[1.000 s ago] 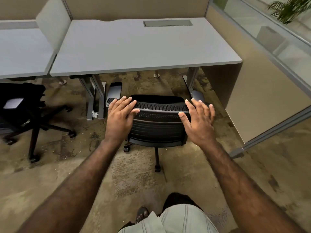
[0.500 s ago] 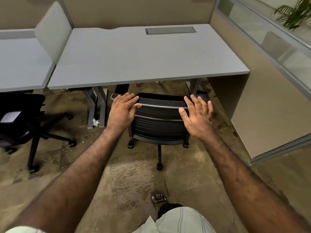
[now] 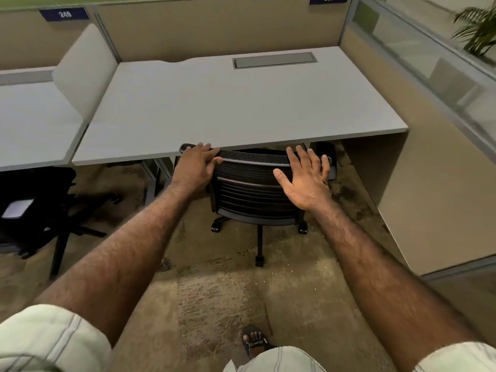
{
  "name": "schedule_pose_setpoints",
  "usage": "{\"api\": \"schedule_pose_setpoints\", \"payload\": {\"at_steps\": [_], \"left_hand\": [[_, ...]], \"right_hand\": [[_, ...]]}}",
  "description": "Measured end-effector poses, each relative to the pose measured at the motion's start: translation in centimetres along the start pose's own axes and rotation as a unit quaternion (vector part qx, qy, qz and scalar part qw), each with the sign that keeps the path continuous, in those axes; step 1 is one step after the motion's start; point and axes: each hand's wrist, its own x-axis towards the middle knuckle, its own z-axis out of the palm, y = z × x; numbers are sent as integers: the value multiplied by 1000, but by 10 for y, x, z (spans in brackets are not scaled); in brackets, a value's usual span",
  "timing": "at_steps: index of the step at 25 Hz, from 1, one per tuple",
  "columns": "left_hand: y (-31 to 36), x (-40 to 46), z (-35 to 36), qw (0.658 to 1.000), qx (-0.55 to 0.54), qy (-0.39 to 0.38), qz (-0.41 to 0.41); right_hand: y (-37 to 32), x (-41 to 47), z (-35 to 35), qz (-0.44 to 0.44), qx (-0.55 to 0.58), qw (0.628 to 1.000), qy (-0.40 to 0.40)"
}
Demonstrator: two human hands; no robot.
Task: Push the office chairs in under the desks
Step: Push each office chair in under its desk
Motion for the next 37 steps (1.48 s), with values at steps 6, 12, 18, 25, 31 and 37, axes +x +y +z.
{"api": "schedule_pose_setpoints", "payload": {"at_steps": [6,12,18,25,31,37], "left_hand": [[5,31,2,1000,0,-7,-13],[-1,35,13,1000,-3,1,-18],[-10,-1,20,998,58,33,-5],[-55,-97,57,994,67,34,-81],[-125,-193,64,980,49,43,-188],[-190,-307,41,957,37,66,-279]], "right_hand": [[9,29,-3,-6,-17,1000,-13],[9,38,-1,-10,-24,1000,6],[5,24,5,-28,-55,997,53],[-49,-14,47,-101,0,993,59],[-122,-53,103,-180,36,982,-43],[-230,-93,156,-271,16,955,-122]]}}
